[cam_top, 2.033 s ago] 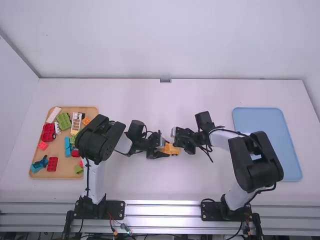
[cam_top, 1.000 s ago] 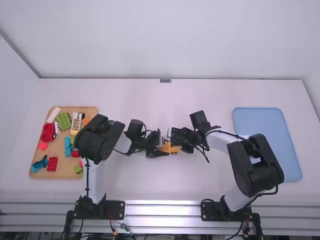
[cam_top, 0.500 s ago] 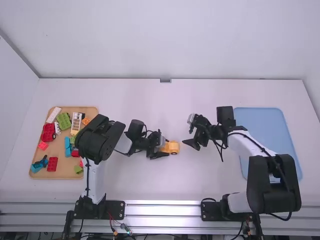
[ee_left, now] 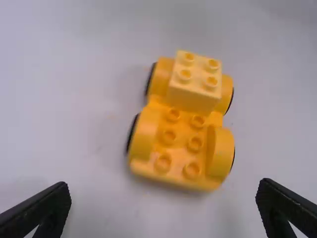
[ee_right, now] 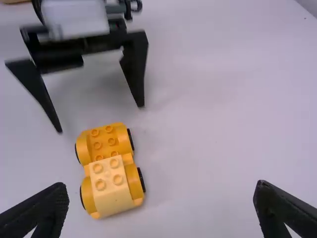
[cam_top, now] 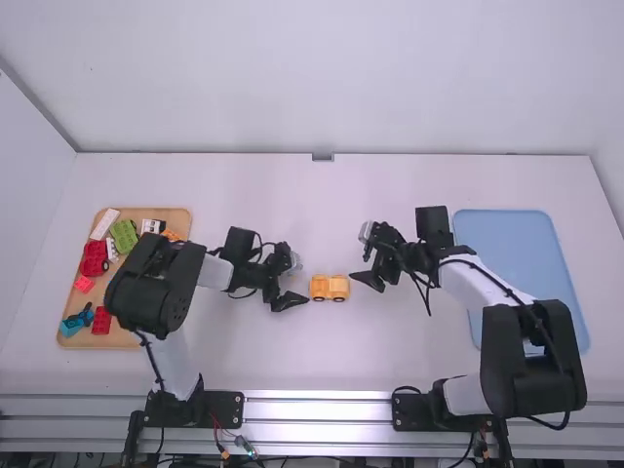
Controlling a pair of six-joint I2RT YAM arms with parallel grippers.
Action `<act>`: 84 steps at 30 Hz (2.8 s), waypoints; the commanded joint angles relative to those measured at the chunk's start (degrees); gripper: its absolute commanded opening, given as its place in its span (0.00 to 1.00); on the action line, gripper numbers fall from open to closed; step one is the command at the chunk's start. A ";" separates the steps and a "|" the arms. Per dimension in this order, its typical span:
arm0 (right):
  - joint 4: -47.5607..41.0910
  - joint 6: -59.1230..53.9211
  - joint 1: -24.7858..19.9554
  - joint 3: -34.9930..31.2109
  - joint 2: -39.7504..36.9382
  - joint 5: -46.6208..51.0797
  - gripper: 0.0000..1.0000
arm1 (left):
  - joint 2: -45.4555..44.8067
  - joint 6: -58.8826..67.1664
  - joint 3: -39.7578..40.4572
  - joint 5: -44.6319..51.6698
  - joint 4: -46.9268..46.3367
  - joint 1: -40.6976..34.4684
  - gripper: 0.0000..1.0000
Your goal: Assemble lego blocks to make yellow taxi
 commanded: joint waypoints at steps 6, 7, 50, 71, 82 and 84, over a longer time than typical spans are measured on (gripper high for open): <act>2.36 1.77 -0.44 0.11 -0.37 -0.33 0.98 | -17.03 -8.57 -0.33 -0.72 -11.67 14.88 0.99; 2.80 1.79 -0.70 0.11 -0.37 -0.37 0.99 | -20.81 -16.85 -0.33 -2.73 -12.35 19.28 0.99; 9.22 13.75 -1.97 0.11 -0.37 3.78 0.99 | 1.20 -73.77 44.13 -52.46 -59.41 40.13 0.99; 10.93 16.15 -1.95 0.22 -0.37 3.98 0.98 | 1.22 -81.37 39.08 -56.78 -58.18 40.06 0.57; 10.86 16.15 -1.95 0.22 -0.37 3.98 0.99 | 1.22 -82.77 36.26 -55.43 -54.75 40.06 0.44; 10.88 16.15 -1.95 0.22 -0.37 4.00 0.99 | 1.22 -82.79 35.98 -55.23 -54.58 40.06 0.43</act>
